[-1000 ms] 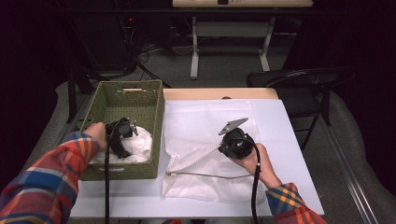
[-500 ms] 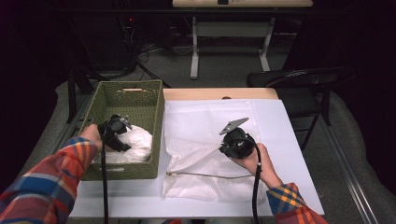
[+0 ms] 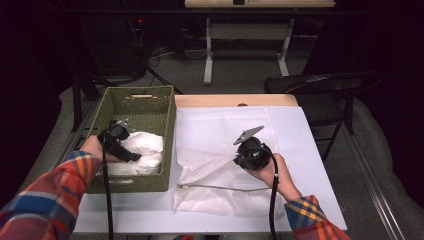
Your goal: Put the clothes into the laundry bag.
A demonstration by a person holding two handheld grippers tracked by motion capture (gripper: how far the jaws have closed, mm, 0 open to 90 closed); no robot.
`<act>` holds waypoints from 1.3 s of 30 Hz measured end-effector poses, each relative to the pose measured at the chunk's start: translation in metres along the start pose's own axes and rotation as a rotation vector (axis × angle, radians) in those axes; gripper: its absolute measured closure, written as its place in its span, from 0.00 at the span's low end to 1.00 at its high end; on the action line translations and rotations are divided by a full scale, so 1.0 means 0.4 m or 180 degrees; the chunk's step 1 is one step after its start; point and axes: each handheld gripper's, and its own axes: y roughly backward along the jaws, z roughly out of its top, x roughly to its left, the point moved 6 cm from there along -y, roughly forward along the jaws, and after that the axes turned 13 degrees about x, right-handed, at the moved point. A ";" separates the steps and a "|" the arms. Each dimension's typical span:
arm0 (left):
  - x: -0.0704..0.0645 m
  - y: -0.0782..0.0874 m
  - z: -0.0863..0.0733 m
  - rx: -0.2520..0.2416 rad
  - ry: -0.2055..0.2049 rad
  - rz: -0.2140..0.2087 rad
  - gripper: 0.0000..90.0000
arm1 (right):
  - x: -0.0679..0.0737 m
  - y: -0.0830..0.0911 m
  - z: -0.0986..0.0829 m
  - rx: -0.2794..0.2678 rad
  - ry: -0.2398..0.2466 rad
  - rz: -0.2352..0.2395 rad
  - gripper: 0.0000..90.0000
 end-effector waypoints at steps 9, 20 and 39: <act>0.016 0.040 -0.008 0.0028 -0.0144 0.0068 0.05 | 0.000 -0.006 -0.003 0.0039 -0.0024 0.0006 0.98; 0.020 -0.036 -0.033 0.0330 -0.0153 -0.0024 0.01 | 0.006 -0.020 -0.007 0.0123 -0.0040 0.0037 0.98; 0.023 -0.063 -0.042 0.0132 -0.0113 -0.0137 0.17 | 0.007 -0.031 -0.009 0.0160 -0.0065 0.0031 0.97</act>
